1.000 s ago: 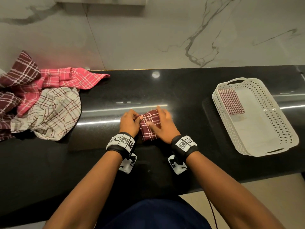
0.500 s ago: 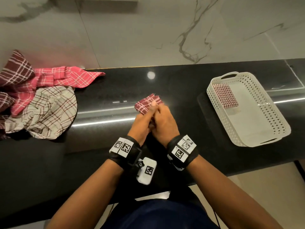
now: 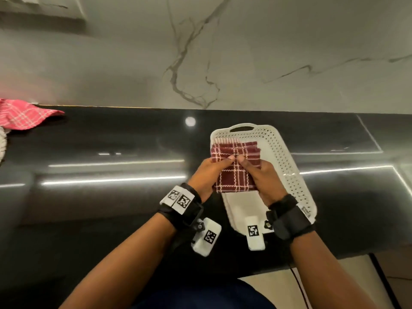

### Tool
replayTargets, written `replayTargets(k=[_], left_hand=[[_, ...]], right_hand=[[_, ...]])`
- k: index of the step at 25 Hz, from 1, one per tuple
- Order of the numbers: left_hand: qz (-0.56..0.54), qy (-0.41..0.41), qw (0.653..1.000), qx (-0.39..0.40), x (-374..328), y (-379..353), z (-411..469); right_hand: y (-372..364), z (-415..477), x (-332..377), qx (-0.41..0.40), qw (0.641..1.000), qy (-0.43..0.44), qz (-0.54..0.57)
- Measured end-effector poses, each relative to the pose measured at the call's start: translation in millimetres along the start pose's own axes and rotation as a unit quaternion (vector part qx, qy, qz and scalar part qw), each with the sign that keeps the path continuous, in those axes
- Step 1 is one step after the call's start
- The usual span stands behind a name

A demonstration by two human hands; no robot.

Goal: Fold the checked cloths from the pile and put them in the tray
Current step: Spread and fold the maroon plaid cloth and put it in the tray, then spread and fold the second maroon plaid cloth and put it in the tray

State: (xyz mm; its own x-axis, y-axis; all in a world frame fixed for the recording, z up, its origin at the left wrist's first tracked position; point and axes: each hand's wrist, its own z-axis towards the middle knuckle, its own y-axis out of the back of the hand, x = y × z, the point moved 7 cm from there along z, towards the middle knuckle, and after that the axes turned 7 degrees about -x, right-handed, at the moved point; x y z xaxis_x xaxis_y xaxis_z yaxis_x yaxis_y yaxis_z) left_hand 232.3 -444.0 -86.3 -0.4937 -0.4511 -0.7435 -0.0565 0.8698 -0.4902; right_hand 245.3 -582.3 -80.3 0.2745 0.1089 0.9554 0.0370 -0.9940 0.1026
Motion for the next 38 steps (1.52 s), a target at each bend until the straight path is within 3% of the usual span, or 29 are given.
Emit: replayTargets(k=[2,3,5,6,7,8,9,13,16,18,21,25,28,30,34,38], left_hand=[[0.167,-0.081,0.982,-0.047,7,-28,23],[0.309,-0.141,0.938,-0.073,7,-34,35],[0.584,-0.262,0.762,-0.101,8,-38,50],[0.672,-0.286,0.676,-0.102,12,-35,55],[0.729,-0.286,0.613,-0.101,17,-27,60],[0.763,-0.275,0.575,-0.102,21,-19,65],[0.777,-0.265,0.562,-0.105,24,-11,68],[0.763,-0.246,0.586,-0.116,32,1,72],[0.765,-0.254,0.580,-0.119,33,2,72],[0.766,-0.260,0.575,-0.120,33,3,72],[0.765,-0.259,0.577,-0.123,33,5,70],[0.756,-0.257,0.595,-0.093,25,5,65],[0.718,-0.289,0.629,-0.075,8,15,50],[0.679,-0.318,0.656,-0.080,-8,43,29],[0.639,-0.333,0.688,-0.085,-46,137,-27],[0.605,-0.304,0.716,-0.167,-91,281,-99]], right_hand=[[55,19,-4,-0.047,0.999,0.017,0.006],[78,31,-7,-0.075,0.997,0.024,-0.006],[108,60,-15,-0.111,0.992,0.025,-0.063],[112,75,-18,-0.110,0.989,0.022,-0.101],[110,90,-21,-0.100,0.986,0.022,-0.134],[104,103,-25,-0.085,0.983,0.023,-0.159],[97,112,-29,-0.071,0.981,0.026,-0.179],[91,127,-37,-0.115,0.936,0.055,-0.328],[75,126,-19,-0.138,0.833,0.184,-0.504],[52,125,-24,-0.047,0.772,0.233,-0.589],[40,119,-63,0.068,0.742,0.160,-0.648],[37,116,-53,0.080,0.772,0.105,-0.621],[32,103,-6,-0.013,0.856,0.116,-0.504],[7,83,31,-0.073,0.883,0.166,-0.434],[-123,43,86,-0.052,0.910,0.272,-0.309],[-315,8,74,0.079,0.932,0.249,-0.251]])
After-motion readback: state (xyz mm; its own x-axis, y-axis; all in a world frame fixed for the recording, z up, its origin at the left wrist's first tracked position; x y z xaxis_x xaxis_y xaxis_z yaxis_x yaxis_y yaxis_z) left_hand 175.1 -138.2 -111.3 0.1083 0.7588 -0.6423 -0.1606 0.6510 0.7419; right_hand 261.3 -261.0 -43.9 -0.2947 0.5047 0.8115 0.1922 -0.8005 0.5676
